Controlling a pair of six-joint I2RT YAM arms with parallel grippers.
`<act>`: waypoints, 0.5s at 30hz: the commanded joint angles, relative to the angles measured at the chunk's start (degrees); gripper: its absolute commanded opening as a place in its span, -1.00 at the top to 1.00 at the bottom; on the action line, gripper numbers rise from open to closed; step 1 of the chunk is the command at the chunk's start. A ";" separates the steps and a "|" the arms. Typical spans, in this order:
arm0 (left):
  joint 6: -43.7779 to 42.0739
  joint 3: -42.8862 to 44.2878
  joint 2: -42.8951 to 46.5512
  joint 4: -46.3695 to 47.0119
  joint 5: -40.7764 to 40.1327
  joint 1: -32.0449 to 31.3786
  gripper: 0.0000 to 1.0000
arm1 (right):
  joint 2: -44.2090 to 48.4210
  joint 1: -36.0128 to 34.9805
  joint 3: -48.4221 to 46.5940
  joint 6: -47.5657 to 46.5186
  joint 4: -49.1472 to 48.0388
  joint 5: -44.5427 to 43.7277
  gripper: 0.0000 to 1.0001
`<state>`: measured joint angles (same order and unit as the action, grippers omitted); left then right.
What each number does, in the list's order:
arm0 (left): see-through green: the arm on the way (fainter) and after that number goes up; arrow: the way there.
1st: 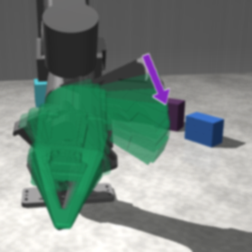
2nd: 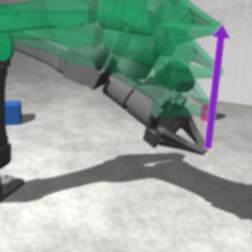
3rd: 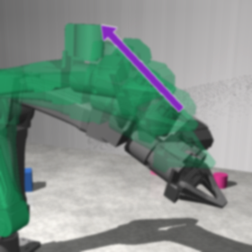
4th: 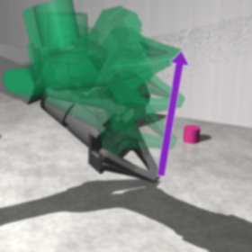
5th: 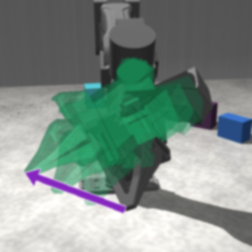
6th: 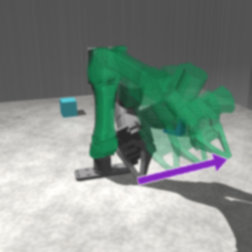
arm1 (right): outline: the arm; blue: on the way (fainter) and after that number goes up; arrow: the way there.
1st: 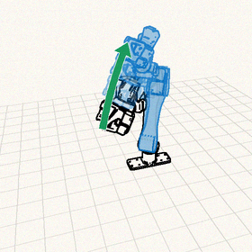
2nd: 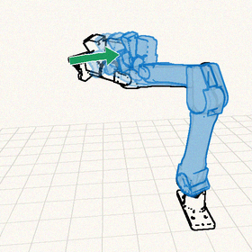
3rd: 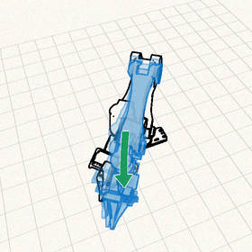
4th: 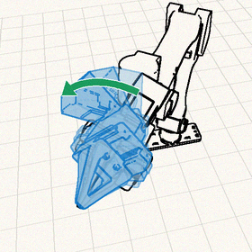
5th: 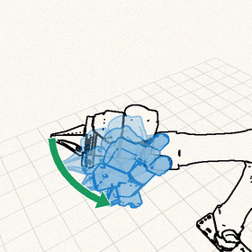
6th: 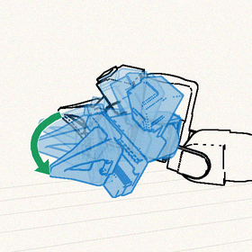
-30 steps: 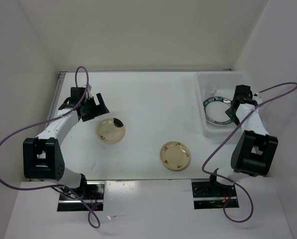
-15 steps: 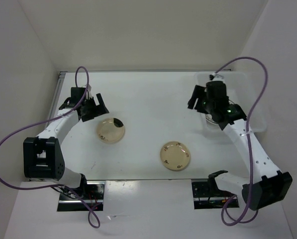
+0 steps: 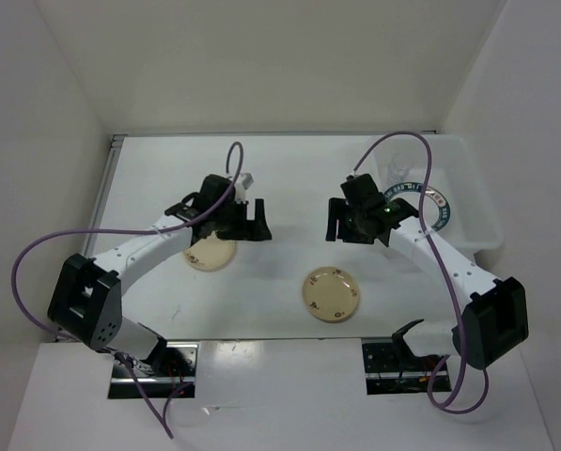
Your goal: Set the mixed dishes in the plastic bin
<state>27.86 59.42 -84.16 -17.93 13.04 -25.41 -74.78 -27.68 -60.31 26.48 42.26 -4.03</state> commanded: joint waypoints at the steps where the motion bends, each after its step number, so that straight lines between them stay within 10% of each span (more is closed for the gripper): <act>1: 6.67 -2.46 -0.56 5.09 1.90 -5.17 -0.97 | 2.00 -0.27 -4.46 4.97 0.72 -6.50 -0.46; 15: 14.68 -3.26 -18.31 18.01 14.29 -17.56 -0.09 | 5.44 -0.27 -6.75 11.66 4.23 -14.24 -0.46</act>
<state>40.82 55.42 -100.36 -5.08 22.98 -41.17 -71.42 -27.68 -66.08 36.05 43.86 -14.90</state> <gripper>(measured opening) 0.566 0.731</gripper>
